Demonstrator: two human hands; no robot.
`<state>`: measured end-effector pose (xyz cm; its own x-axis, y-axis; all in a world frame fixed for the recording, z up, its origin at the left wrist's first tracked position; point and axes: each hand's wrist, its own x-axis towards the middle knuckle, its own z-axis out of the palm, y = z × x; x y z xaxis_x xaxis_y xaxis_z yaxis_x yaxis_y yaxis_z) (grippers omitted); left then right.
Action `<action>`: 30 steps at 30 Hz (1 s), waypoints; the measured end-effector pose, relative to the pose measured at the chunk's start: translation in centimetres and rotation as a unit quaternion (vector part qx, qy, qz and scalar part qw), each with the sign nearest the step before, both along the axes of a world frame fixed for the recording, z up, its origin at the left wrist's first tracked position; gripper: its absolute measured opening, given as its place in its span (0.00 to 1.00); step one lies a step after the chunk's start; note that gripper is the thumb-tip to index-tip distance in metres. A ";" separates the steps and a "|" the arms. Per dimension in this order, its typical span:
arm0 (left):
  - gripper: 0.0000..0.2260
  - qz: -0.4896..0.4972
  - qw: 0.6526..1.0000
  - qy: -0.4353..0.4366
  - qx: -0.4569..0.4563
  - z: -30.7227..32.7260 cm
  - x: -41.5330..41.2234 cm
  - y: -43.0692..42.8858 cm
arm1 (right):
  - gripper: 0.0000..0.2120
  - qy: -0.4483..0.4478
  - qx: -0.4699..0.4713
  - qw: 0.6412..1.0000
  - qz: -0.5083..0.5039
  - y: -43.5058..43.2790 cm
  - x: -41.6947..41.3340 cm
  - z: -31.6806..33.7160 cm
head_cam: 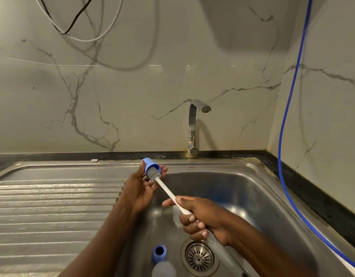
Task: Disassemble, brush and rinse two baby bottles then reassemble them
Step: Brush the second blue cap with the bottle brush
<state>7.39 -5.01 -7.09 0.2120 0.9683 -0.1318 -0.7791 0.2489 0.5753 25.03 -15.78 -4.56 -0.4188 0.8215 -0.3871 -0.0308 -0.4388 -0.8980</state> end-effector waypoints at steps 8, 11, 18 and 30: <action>0.23 0.121 0.991 0.063 -0.011 -1.4 -1.5 1.1 | 0.12 -0.374 0.318 0.870 -0.054 -1.0 -0.9 -1.1; 0.20 0.140 0.985 0.104 0.006 -1.3 -0.7 0.7 | 0.12 -0.442 0.396 0.802 -0.063 -1.0 -1.4 -1.2; 0.18 0.172 0.973 0.146 0.046 -1.4 -0.4 0.7 | 0.12 -0.460 0.417 0.780 -0.082 -0.7 -2.1 -1.8; 0.11 0.081 0.924 0.338 0.162 -2.2 1.3 0.8 | 0.15 -0.434 0.334 0.829 -0.114 0.6 -1.2 -2.1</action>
